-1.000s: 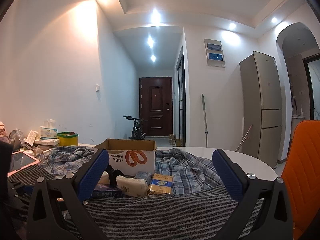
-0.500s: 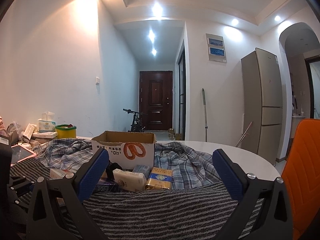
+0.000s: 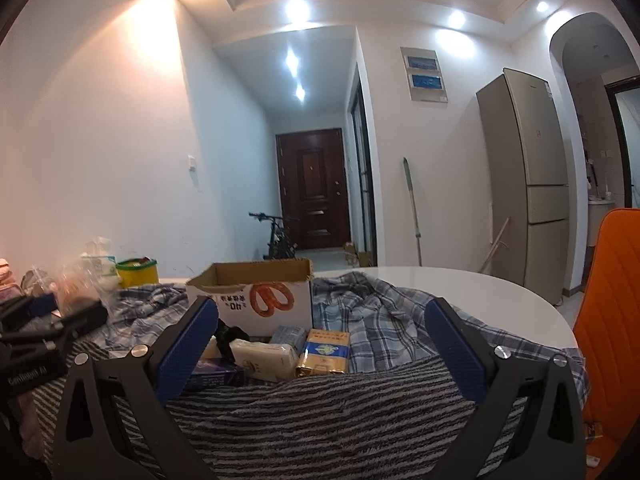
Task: Organize objects
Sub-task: 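Lower the left tool onto the bagged ZEESEA sponge and close it, then lift the sponge with the left tool while the right tool grasps the cream wrapped bar, then carry the sponge and cream bar up over the cardboard box with both tools, then lower the sponge into the box and open the left tool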
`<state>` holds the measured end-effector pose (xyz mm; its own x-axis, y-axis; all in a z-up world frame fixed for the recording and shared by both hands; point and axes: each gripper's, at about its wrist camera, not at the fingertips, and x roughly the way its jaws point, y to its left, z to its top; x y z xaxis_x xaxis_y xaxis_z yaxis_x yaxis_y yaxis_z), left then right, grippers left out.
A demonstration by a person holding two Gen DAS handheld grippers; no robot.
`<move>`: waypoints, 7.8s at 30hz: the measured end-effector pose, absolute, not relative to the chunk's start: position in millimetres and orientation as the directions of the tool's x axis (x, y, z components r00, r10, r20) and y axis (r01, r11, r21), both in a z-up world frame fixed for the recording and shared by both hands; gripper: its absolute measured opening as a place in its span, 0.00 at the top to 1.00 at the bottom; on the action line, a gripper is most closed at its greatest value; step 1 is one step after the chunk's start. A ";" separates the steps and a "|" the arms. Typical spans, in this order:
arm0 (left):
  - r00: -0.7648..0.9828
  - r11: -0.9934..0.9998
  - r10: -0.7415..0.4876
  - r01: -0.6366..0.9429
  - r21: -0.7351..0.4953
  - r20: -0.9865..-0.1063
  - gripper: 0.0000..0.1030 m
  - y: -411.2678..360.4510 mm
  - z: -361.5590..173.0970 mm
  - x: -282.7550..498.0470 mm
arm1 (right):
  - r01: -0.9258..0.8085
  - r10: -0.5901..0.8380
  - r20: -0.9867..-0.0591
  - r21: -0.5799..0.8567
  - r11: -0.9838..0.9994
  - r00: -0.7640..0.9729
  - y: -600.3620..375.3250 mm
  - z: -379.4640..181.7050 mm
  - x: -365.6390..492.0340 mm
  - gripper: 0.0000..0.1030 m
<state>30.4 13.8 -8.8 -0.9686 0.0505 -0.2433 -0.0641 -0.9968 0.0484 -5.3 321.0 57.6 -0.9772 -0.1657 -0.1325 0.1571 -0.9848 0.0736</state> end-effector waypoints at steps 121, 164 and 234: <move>-0.993 -0.992 0.119 -0.119 -0.033 -0.006 0.31 9.3 175.0 -44.4 | 0.357 -0.360 0.052 -0.052 -0.933 -0.932 279.9 236.5 -84.7 0.32; -0.959 -0.993 0.094 -0.073 -0.088 -0.268 0.31 -19.6 138.5 -200.6 | 0.357 -0.371 -0.219 0.100 -0.929 -0.903 270.7 185.1 -227.2 0.32; -0.939 -0.994 0.011 0.026 -0.102 -0.344 0.10 -41.2 86.1 -253.1 | 0.363 -0.362 -0.480 0.093 -0.927 -0.799 241.0 111.1 -306.8 0.32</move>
<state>-253.1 -41.2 86.1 -0.9391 0.0108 -0.3435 0.0259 -0.9945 -0.1020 -306.8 241.0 111.1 -0.7991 -0.3615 -0.4803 0.3633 -0.9270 0.0933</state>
